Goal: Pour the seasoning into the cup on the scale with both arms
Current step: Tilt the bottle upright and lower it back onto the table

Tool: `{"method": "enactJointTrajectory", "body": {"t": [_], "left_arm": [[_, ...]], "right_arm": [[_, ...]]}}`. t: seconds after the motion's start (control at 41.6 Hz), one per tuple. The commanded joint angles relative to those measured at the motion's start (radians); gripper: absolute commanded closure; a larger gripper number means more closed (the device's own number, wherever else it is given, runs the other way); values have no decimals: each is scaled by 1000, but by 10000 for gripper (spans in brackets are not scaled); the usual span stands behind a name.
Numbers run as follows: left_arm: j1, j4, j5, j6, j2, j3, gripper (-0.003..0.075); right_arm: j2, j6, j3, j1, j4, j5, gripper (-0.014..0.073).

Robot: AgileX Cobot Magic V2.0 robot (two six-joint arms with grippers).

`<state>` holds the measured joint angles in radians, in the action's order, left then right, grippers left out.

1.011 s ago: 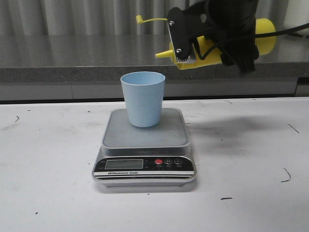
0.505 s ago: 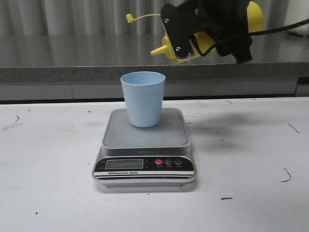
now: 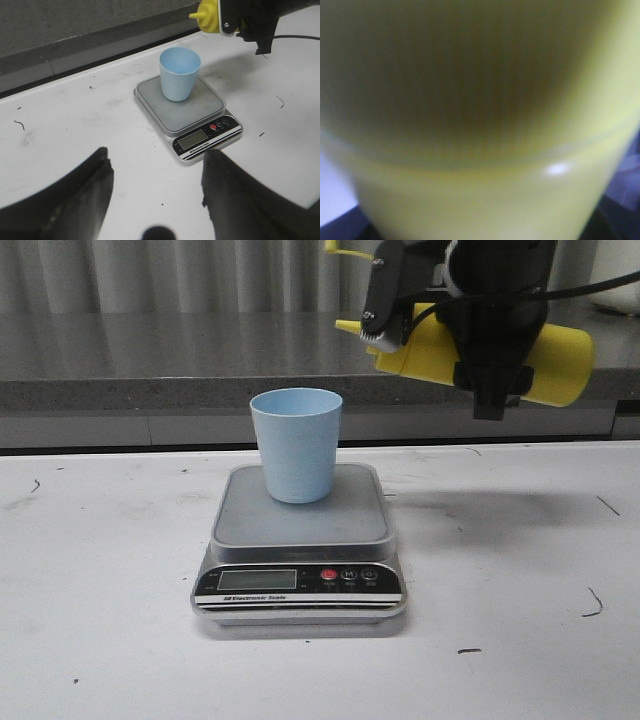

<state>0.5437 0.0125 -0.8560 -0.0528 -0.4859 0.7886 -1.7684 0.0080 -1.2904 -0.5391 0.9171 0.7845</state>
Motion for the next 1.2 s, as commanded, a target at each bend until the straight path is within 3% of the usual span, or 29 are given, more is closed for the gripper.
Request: {"method": "enactJointTrajectory", "body": {"t": [0.0, 0.241, 0.457, 0.818, 1.011, 1.179], "left_arm": [[5, -2, 74, -11, -6, 26, 334], [5, -2, 74, -11, -6, 26, 334], [5, -2, 74, -11, -6, 26, 334], [5, -2, 74, -11, -6, 26, 334], [5, -2, 74, -11, -6, 26, 334], [5, -2, 74, -11, -6, 26, 334]], "right_arm": [[106, 9, -40, 45, -63, 21, 251], [233, 9, -28, 213, -424, -67, 251], [382, 9, 113, 314, -636, -300, 251], [517, 9, 538, 324, -757, -974, 251], [430, 9, 710, 324, -832, -1402, 251], [276, 8, 731, 328, -892, -1579, 251]]}}
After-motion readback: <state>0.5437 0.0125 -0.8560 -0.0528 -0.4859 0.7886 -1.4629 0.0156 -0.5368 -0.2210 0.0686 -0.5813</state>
